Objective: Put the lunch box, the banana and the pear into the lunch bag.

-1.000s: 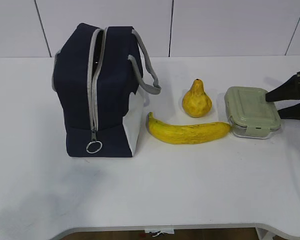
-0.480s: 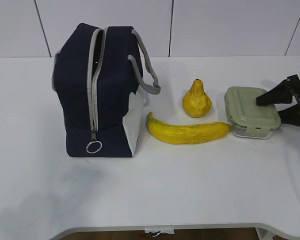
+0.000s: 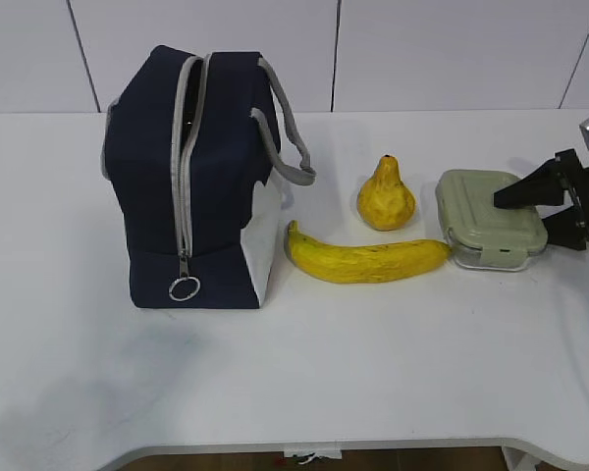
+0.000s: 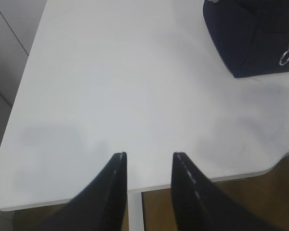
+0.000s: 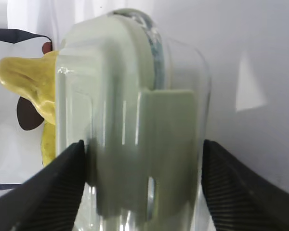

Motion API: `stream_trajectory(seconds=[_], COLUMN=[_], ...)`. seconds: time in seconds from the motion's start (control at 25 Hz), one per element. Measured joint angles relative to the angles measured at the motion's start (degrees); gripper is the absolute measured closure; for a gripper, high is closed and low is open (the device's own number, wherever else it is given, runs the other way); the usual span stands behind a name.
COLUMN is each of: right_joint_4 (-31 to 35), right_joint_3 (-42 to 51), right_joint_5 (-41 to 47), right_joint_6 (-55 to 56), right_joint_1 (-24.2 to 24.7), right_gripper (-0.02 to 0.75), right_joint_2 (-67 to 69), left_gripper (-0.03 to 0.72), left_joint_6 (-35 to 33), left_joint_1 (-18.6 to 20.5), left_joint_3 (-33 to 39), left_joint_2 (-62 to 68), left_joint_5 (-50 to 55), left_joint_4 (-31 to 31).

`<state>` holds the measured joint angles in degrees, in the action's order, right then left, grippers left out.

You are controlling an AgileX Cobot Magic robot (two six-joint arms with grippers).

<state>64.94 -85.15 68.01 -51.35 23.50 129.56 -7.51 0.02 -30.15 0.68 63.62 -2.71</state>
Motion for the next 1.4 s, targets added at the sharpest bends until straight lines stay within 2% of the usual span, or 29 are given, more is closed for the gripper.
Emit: stream_trajectory(seconds=[0.28, 0.4, 1.16, 1.4], right_joint_4=[0.9, 1.0, 1.1, -1.8], right_joint_3=[-0.2, -0.2, -0.2, -0.2], right_joint_5=[0.4, 0.4, 0.5, 0.5], right_joint_6=[0.0, 0.0, 1.4, 5.3], right_joint_1=[0.0, 0.0, 0.0, -0.1], right_gripper=[0.304, 0.327, 0.366, 0.367], right_joint_2=[0.0, 0.0, 0.0, -1.4], left_gripper=[0.444, 0.444, 0.444, 0.444], left_joint_6=[0.0, 0.0, 0.0, 0.0], left_joint_1=[0.0, 0.0, 0.0, 0.0], left_joint_3=[0.0, 0.0, 0.0, 0.0], left_joint_2=[0.0, 0.0, 0.0, 0.0], left_joint_5=[0.0, 0.0, 0.0, 0.0], left_joint_4=[0.0, 0.0, 0.0, 0.0])
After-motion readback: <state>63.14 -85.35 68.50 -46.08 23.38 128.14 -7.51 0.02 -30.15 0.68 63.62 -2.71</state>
